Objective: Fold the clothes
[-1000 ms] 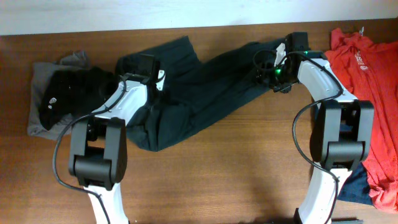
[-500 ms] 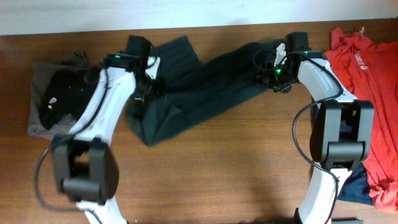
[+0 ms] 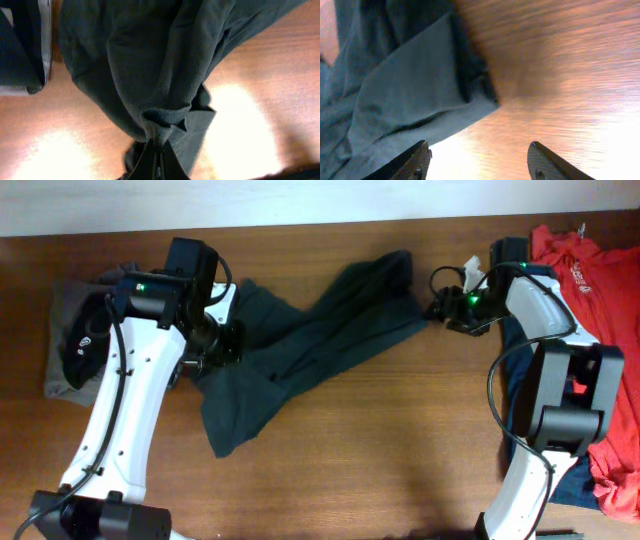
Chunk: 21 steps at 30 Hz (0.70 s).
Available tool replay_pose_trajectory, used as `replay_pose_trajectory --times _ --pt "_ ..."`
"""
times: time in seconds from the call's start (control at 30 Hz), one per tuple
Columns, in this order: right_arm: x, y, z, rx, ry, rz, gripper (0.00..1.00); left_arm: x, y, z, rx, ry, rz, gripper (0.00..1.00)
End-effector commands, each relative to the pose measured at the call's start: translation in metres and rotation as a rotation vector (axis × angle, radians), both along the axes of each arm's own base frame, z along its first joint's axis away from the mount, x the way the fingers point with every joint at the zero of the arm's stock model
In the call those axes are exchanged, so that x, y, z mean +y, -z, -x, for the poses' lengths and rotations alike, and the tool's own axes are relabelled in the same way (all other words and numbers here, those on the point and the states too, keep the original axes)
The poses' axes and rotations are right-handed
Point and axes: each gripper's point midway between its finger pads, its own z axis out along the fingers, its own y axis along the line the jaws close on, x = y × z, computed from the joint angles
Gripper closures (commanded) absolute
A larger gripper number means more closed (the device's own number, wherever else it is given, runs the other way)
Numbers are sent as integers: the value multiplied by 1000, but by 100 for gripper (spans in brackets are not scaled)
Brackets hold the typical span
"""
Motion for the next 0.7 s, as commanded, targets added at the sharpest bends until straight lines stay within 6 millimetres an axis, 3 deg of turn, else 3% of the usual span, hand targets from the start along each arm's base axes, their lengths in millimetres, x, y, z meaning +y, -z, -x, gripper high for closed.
replay_pose_trajectory --times 0.0,0.07,0.17,0.3,0.4,0.43,0.47,0.57,0.6,0.67 --pt "32 -9 -4 -58 -97 -5 33 -1 -9 -6 -52 -4 5 99" --pt "39 -5 -18 -126 -118 54 33 -1 -9 -8 -60 -4 6 99" --pt "36 4 -35 -187 -114 190 33 -1 -9 -8 -60 -4 6 98" --pt "37 19 -46 -207 -114 277 34 -1 -9 -6 -52 -4 5 92" --pt "44 25 -37 -169 -133 231 80 0 -9 -6 -54 -5 -1 89" --pt "38 14 -35 -170 -120 231 94 2 -9 -7 -56 -7 -10 89" --pt "32 3 -34 -178 -109 232 96 2 -9 -7 -56 -7 -10 90" --pt "4 -52 -26 -236 -45 240 96 1 -9 -7 -58 -7 -9 91" --pt "-6 -73 -21 -255 -21 244 96 1 -8 -7 -54 -8 -9 86" --pt "-16 -93 -11 -266 4 249 96 1 -6 -5 -42 -7 -10 72"
